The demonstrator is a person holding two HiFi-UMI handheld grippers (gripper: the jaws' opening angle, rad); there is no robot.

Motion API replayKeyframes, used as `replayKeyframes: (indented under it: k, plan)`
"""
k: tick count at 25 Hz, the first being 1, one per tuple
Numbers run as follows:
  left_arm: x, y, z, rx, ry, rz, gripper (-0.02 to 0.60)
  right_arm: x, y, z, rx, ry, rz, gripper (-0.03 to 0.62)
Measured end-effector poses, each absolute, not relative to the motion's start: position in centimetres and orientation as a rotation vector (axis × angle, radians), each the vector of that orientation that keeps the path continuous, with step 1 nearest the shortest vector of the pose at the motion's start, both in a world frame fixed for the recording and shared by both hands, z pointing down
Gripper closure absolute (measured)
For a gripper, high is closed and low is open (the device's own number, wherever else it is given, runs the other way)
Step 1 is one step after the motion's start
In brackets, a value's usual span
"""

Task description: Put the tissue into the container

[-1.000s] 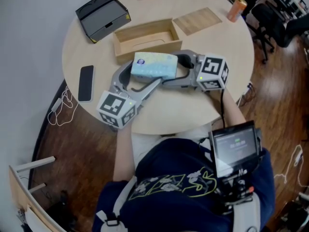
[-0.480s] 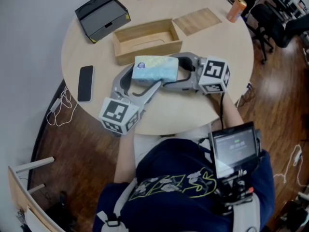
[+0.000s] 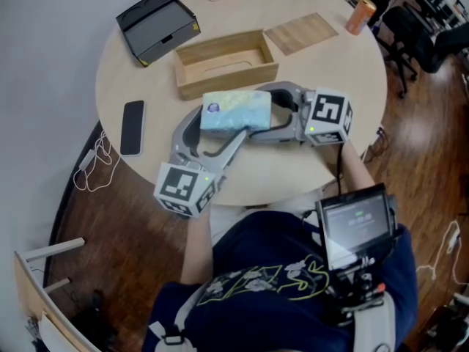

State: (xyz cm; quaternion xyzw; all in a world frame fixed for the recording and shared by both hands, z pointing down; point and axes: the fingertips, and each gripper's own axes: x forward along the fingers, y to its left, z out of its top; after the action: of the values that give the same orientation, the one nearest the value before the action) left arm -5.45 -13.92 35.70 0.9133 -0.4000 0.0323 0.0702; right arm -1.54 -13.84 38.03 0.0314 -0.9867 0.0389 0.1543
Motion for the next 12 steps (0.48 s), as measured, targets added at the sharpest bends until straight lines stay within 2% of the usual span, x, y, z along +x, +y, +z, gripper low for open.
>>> replayKeyframes:
  k: [12]
  plan:
    - [-8.0,-20.3,24.8,2.870,-1.352,0.058,0.189,-4.1,-20.6,26.6,0.035,-2.880,-0.055,0.227]
